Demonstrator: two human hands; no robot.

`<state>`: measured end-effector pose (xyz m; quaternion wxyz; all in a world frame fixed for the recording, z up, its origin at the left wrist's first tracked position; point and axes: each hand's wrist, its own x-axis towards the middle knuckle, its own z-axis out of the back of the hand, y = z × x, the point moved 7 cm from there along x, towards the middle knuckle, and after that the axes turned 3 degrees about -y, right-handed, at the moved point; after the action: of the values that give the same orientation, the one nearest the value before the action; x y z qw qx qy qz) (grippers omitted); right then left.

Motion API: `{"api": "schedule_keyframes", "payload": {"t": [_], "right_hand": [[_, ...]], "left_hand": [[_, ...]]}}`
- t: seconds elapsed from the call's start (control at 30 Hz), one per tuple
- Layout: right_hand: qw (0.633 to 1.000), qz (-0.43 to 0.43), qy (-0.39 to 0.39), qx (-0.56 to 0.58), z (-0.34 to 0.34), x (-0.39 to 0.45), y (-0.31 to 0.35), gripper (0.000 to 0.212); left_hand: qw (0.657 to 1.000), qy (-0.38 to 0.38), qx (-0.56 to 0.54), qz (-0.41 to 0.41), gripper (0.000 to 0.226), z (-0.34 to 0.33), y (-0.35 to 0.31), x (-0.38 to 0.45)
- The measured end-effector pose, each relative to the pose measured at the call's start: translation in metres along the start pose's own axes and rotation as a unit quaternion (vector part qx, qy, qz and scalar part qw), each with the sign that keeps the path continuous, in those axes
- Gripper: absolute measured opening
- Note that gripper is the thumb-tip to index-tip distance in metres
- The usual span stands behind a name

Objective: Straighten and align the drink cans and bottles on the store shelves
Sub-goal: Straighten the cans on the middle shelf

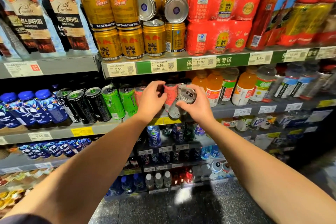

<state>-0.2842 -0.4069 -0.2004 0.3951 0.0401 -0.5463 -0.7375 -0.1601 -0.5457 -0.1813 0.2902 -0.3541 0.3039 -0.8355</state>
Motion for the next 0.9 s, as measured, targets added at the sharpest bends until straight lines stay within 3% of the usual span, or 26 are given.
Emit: {"api": "schedule_keyframes", "payload": {"t": [0.17, 0.27, 0.33, 0.5, 0.7, 0.9], "right_hand": [[1.0, -0.022, 0.009, 0.018, 0.007, 0.006, -0.018, 0.055], [1.0, 0.006, 0.008, 0.01, 0.007, 0.012, -0.025, 0.056], [0.999, 0.03, 0.004, 0.009, 0.007, 0.014, -0.028, 0.058], [0.997, 0.078, -0.014, 0.015, 0.011, 0.018, -0.026, 0.061], [0.997, 0.078, -0.004, 0.022, 0.012, 0.024, -0.025, 0.058], [0.996, 0.084, 0.025, 0.009, 0.006, 0.028, -0.022, 0.06]], "left_hand": [[0.98, 0.059, -0.066, 0.18, 0.075, -0.039, 0.028, 0.005], [0.969, 0.06, -0.088, 0.224, 0.102, -0.063, 0.063, 0.016], [0.966, 0.052, -0.088, 0.237, 0.097, -0.068, 0.067, 0.02], [0.973, 0.021, -0.042, 0.227, 0.053, -0.059, 0.031, 0.02], [0.979, -0.015, 0.019, 0.203, 0.046, -0.054, 0.027, 0.021], [0.98, -0.004, 0.08, 0.183, 0.053, -0.04, 0.018, 0.017]]}}
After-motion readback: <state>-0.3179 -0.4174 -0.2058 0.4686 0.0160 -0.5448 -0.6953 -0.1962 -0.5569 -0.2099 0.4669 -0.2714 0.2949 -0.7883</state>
